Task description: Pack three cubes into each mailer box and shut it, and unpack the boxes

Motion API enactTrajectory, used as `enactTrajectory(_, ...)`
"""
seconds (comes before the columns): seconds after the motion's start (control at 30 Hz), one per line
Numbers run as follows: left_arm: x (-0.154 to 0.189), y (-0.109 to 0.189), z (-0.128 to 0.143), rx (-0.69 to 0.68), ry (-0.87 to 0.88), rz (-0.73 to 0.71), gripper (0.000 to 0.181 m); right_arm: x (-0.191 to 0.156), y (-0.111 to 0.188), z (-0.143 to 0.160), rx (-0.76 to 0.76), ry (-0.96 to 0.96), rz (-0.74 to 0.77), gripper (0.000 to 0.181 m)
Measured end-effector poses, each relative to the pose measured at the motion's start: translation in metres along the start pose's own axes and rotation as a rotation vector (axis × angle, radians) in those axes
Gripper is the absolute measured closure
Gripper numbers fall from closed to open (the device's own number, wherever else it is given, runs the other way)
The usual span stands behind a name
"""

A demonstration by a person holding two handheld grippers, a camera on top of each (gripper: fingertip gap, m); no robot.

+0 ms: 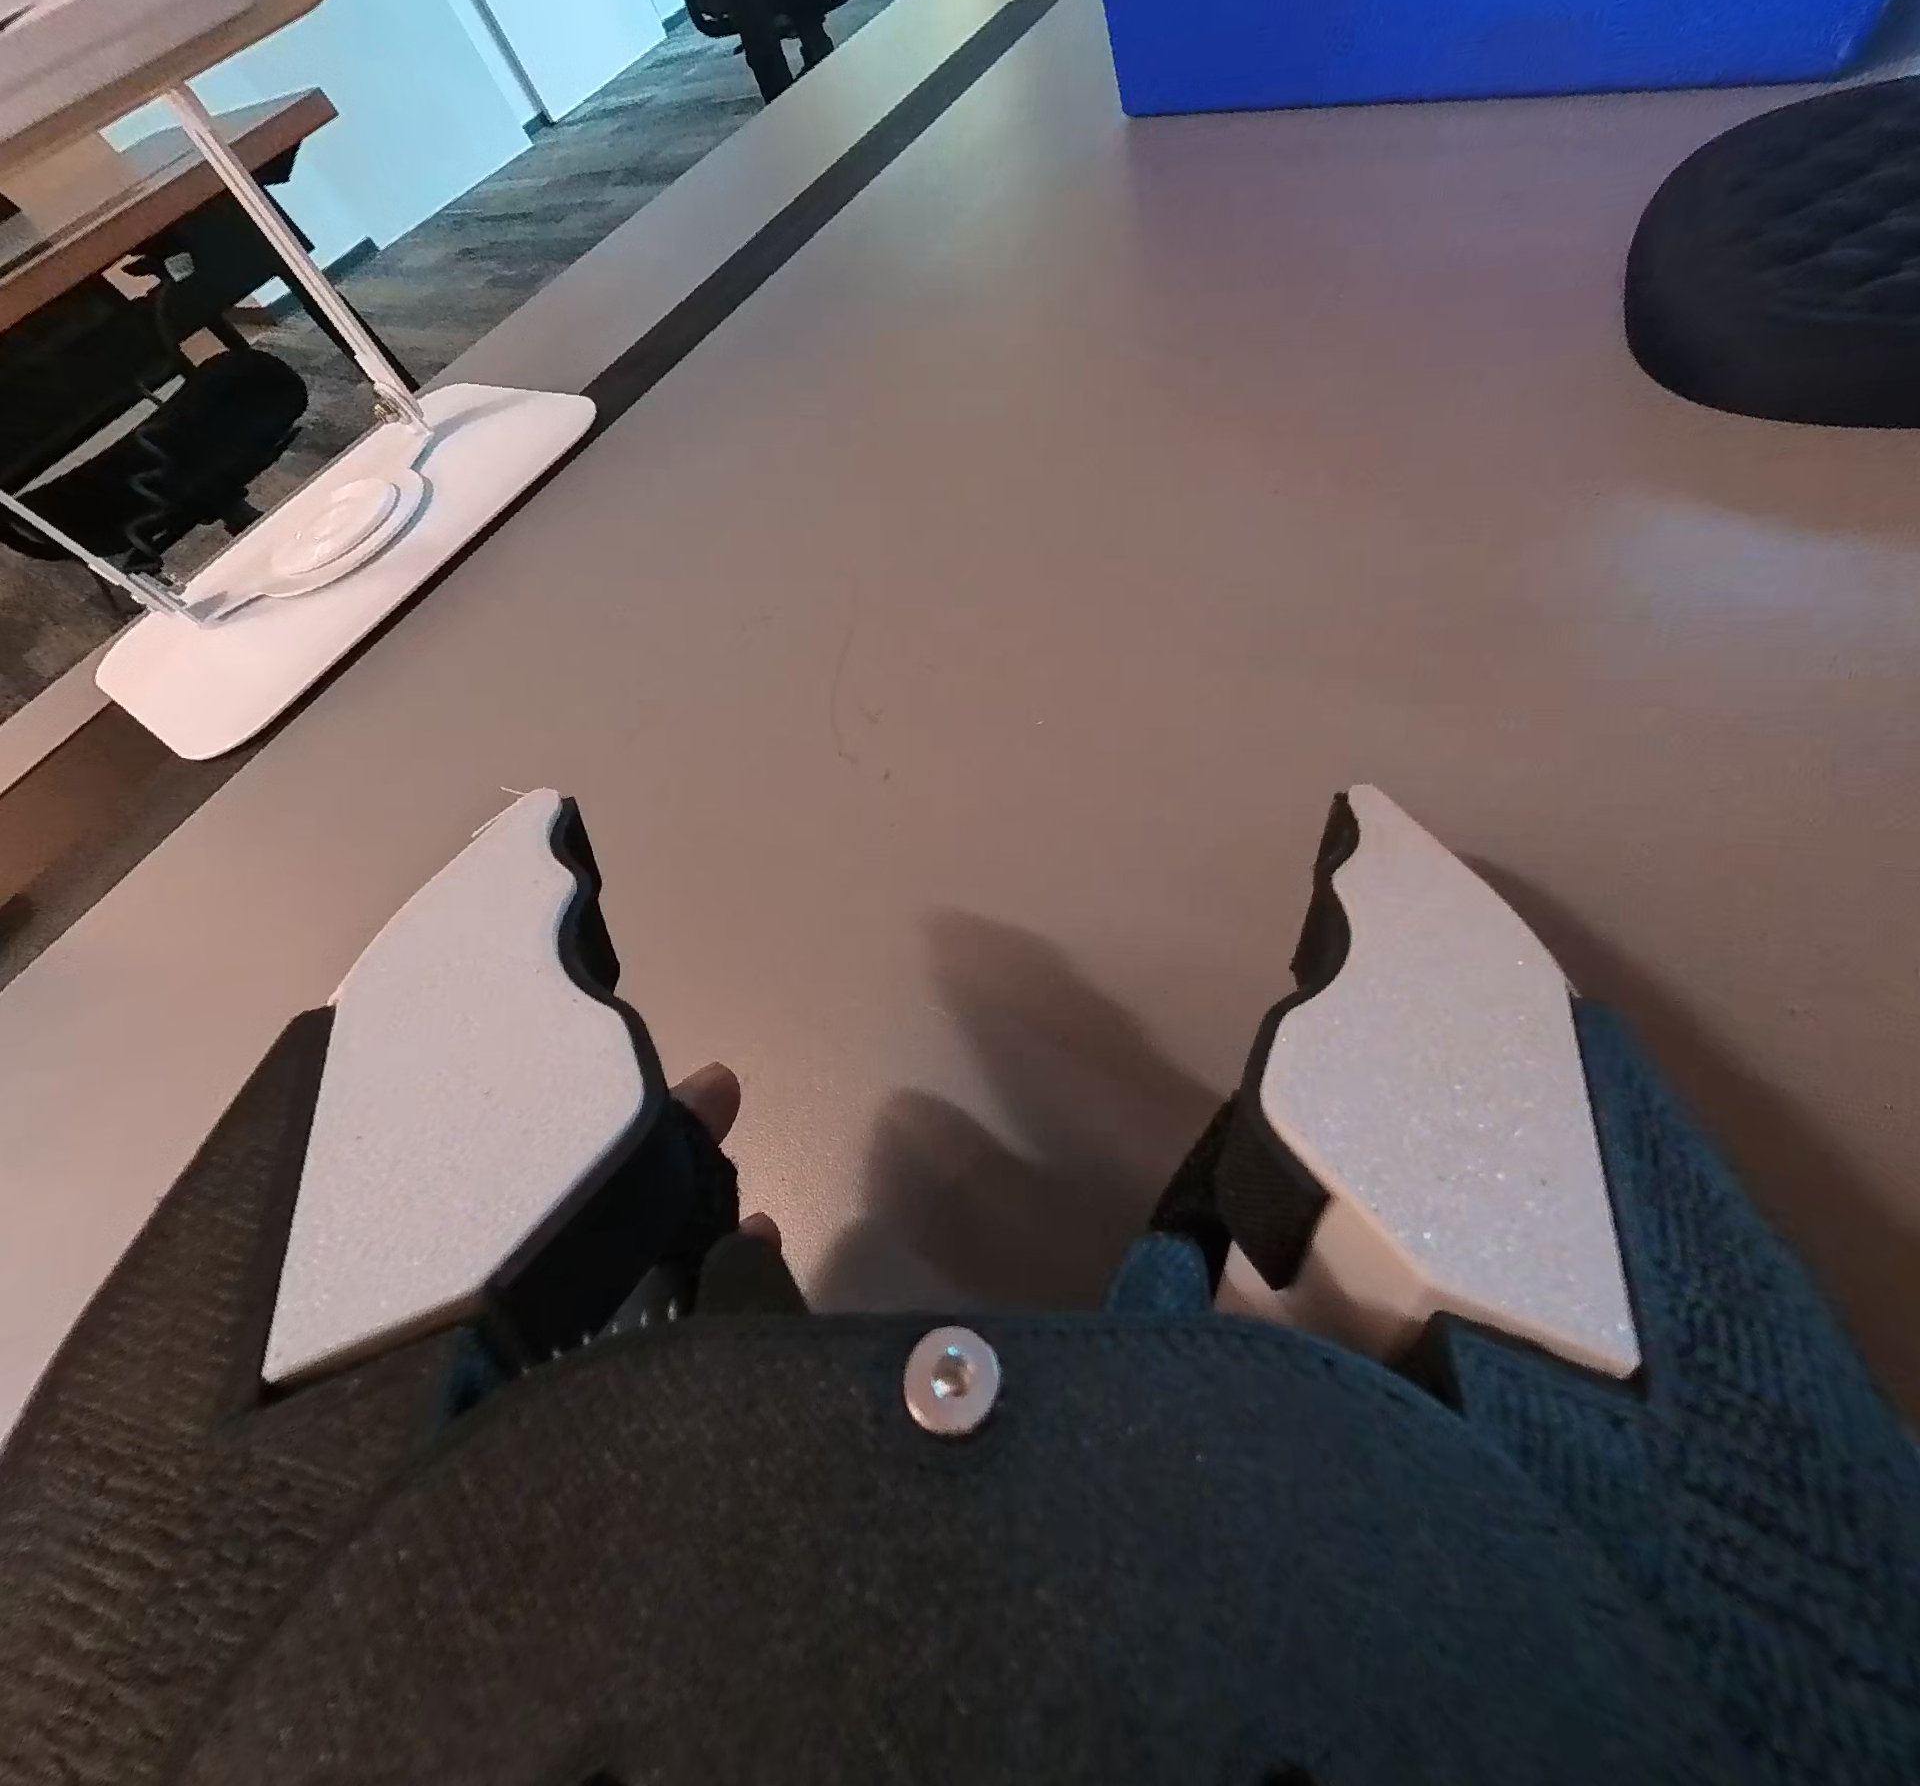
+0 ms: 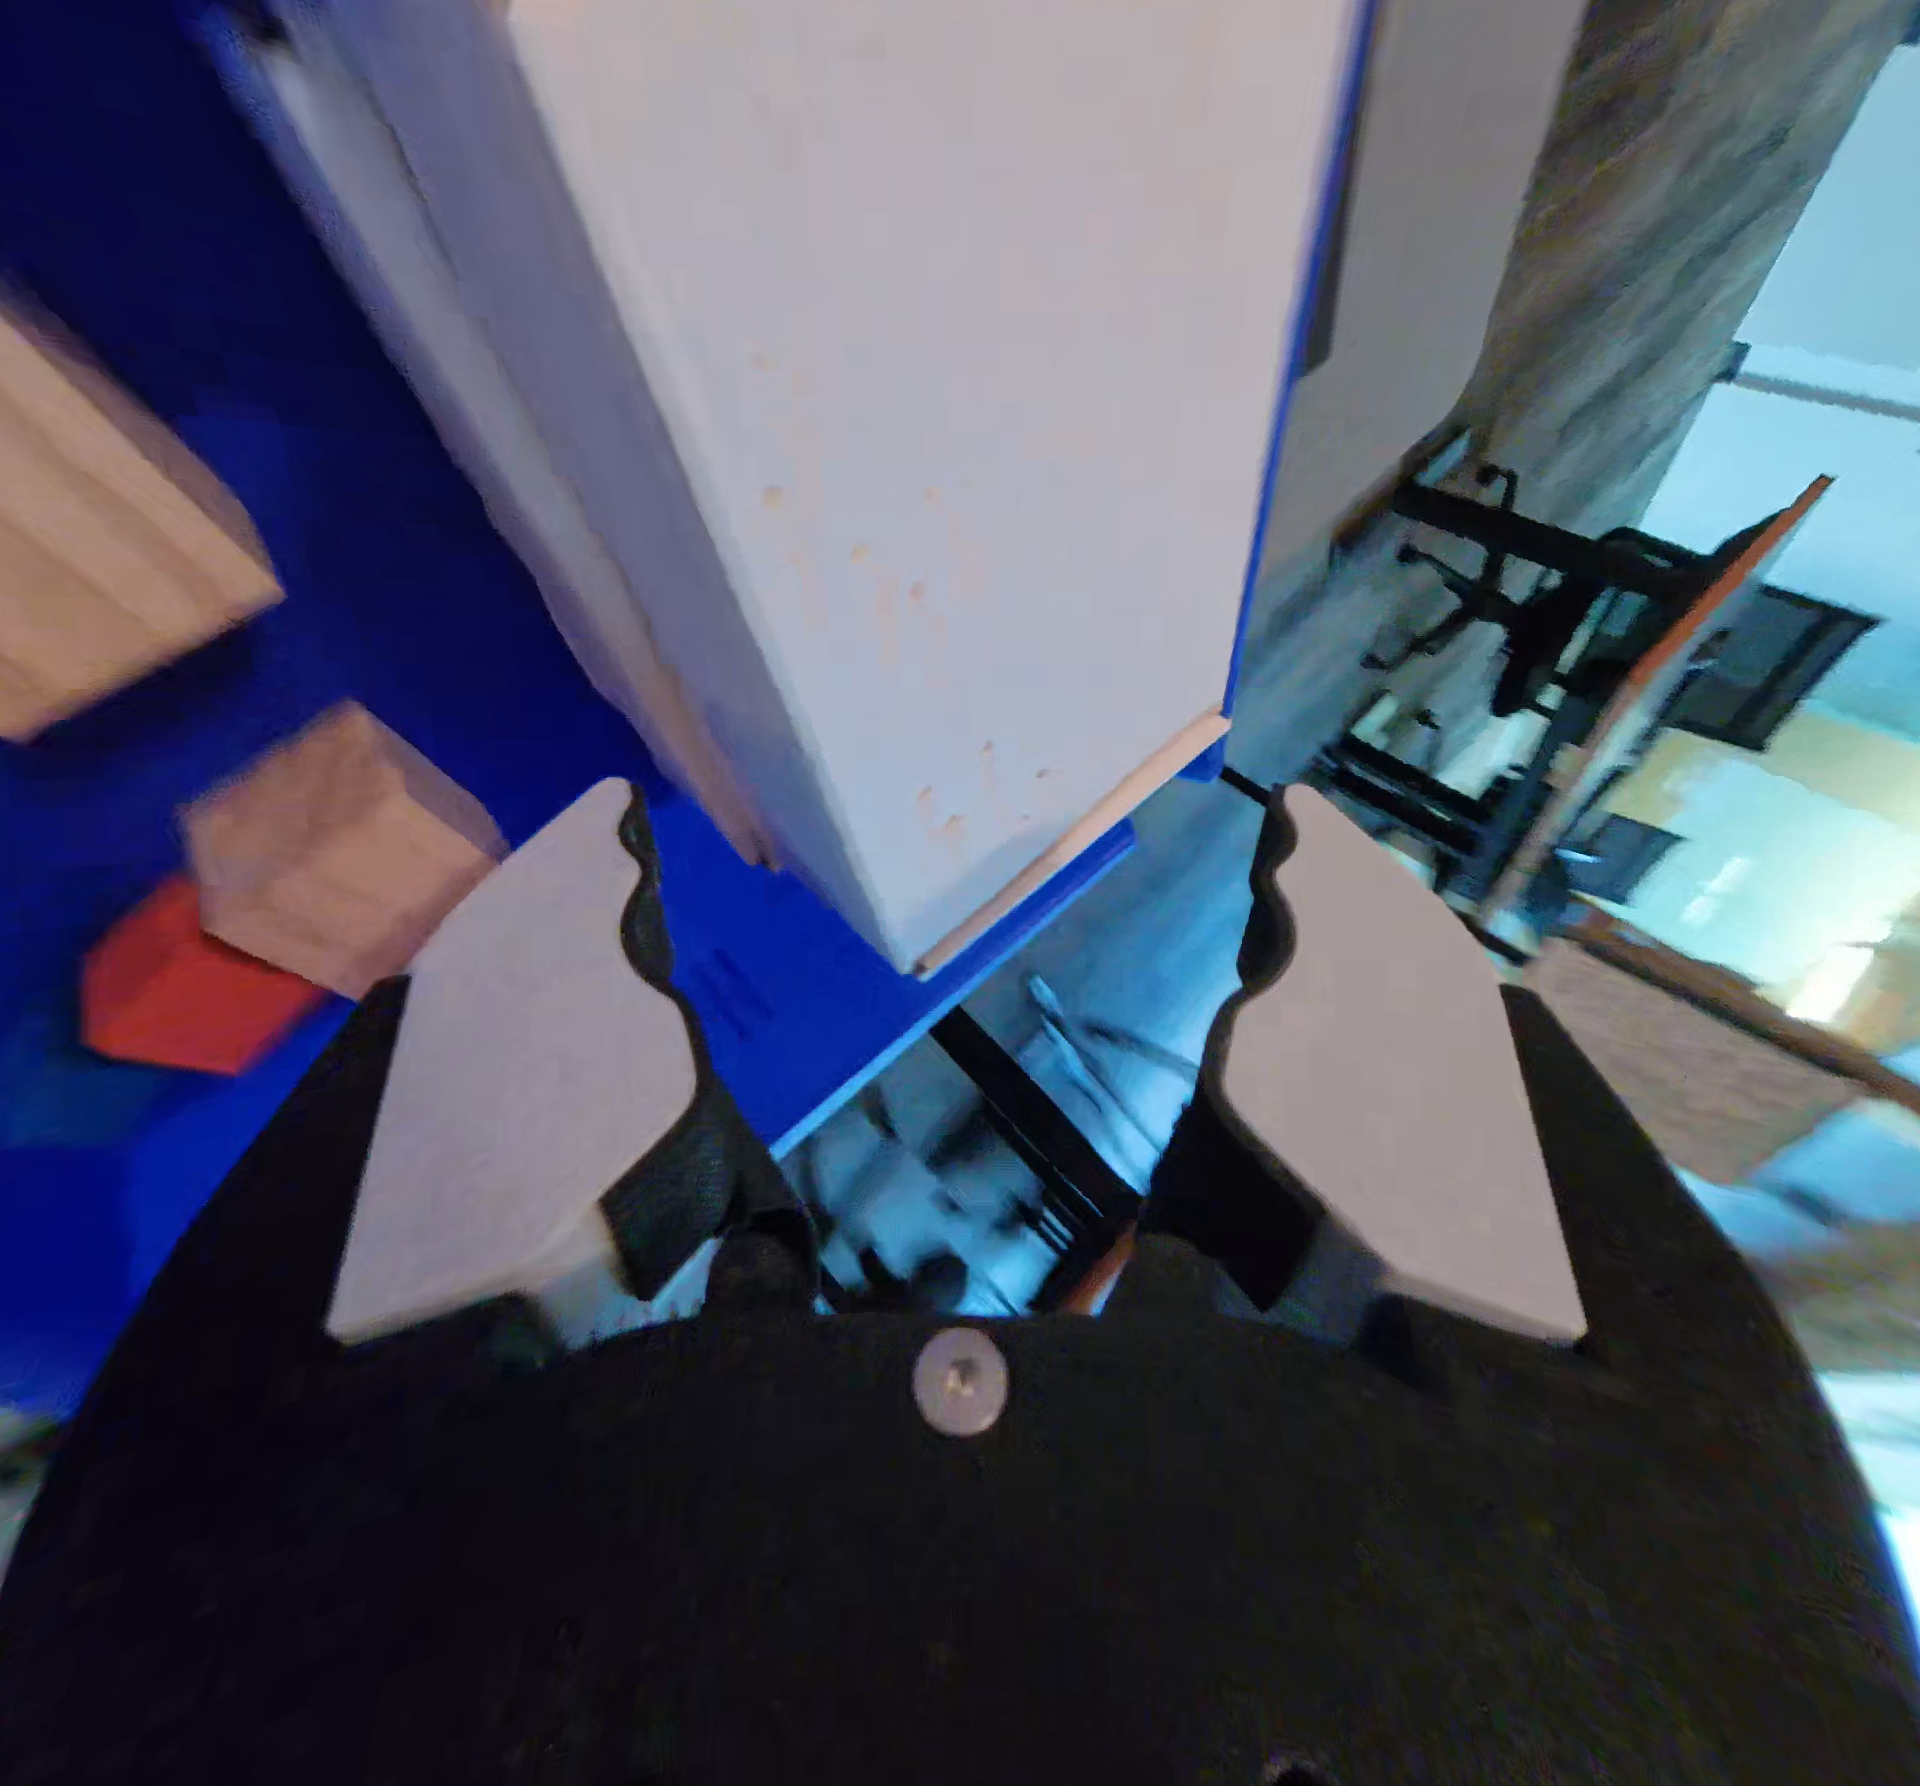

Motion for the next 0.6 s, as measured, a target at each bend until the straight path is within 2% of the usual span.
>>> enactTrajectory(0.17,0.0,0.0,-0.001,-0.001,0.0,0.0,0.053,-0.006,0.052,0.018,0.465,-0.565,-0.102,0.073)
enactTrajectory(0.3,-0.002,0.002,-0.005,0.018,0.021,-0.01,0.053,-0.027,0.086,0.068,0.705,-0.905,-0.022,0.092)
enactTrajectory(0.37,-0.003,0.003,-0.008,0.035,0.034,-0.014,0.053,-0.046,0.088,0.101,0.735,-1.094,0.022,0.11)
enactTrajectory(0.47,-0.003,0.011,-0.016,0.062,0.044,-0.035,0.054,-0.085,0.077,0.133,0.737,-1.309,-0.047,0.113)
enactTrajectory(0.53,0.002,0.023,-0.026,0.102,0.053,-0.051,0.054,-0.109,0.067,0.14,0.712,-1.361,-0.14,0.112)
enactTrajectory(0.6,0.01,0.038,-0.036,0.151,0.066,-0.058,0.056,-0.124,0.054,0.144,0.652,-1.339,-0.158,0.116)
Point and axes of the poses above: each gripper's, where its closed fingertips meet, y back along the fingers, z out of its underside, x = y × z across the jaws, the point moved 4 cm from there along y, back along the fingers, and after that the axes turned 9 degrees about -y, right-handed, at the moved point
